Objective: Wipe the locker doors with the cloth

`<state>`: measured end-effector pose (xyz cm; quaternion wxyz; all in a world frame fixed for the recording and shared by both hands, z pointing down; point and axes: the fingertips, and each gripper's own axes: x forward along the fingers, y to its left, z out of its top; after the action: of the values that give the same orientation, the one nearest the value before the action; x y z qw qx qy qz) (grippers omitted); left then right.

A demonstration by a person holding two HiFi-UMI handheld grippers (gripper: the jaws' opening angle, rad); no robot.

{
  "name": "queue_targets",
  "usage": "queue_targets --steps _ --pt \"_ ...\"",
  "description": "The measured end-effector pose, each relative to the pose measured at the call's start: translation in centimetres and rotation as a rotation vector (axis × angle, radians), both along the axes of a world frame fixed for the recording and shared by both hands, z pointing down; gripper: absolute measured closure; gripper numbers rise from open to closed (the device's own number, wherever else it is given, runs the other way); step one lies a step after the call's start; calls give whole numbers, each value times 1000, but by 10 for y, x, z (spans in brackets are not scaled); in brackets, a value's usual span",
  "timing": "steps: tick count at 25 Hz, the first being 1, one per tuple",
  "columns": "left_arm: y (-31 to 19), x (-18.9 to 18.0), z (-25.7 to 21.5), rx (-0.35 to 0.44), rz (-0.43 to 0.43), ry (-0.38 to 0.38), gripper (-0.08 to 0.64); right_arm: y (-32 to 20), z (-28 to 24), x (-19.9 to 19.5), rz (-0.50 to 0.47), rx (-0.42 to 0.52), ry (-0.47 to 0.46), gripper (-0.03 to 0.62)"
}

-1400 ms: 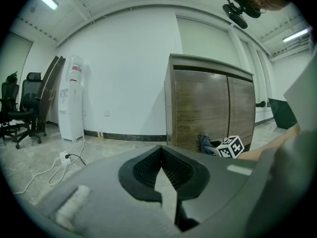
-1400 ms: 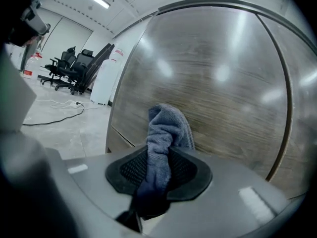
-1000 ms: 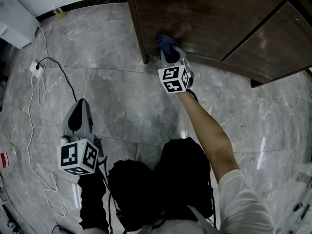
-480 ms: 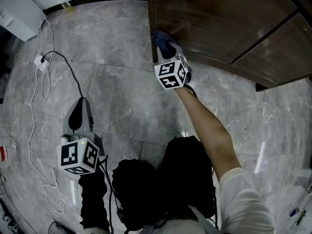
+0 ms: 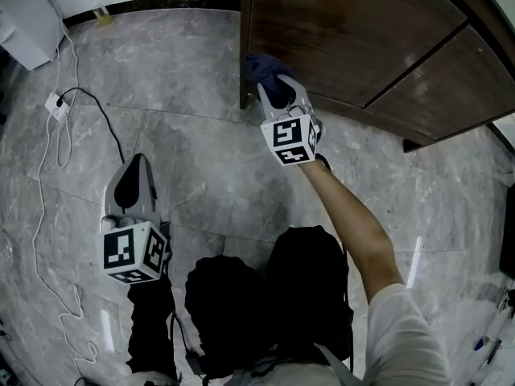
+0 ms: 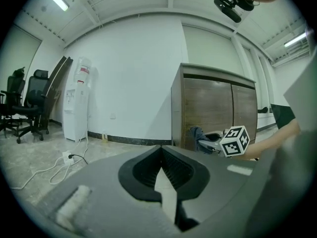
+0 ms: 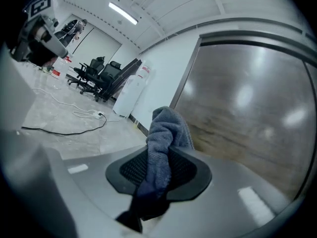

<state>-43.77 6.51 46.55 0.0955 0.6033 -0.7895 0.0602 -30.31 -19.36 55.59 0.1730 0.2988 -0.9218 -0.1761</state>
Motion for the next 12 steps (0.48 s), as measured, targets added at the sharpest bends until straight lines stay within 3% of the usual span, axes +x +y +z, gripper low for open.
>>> queue_targets --steps 6,12 --pt "-31 37 -14 47 104 -17 560 9 -73 48 -10 106 -53 486" --pt "-61 77 -34 77 191 -36 561 13 -113 99 26 89 -81 486"
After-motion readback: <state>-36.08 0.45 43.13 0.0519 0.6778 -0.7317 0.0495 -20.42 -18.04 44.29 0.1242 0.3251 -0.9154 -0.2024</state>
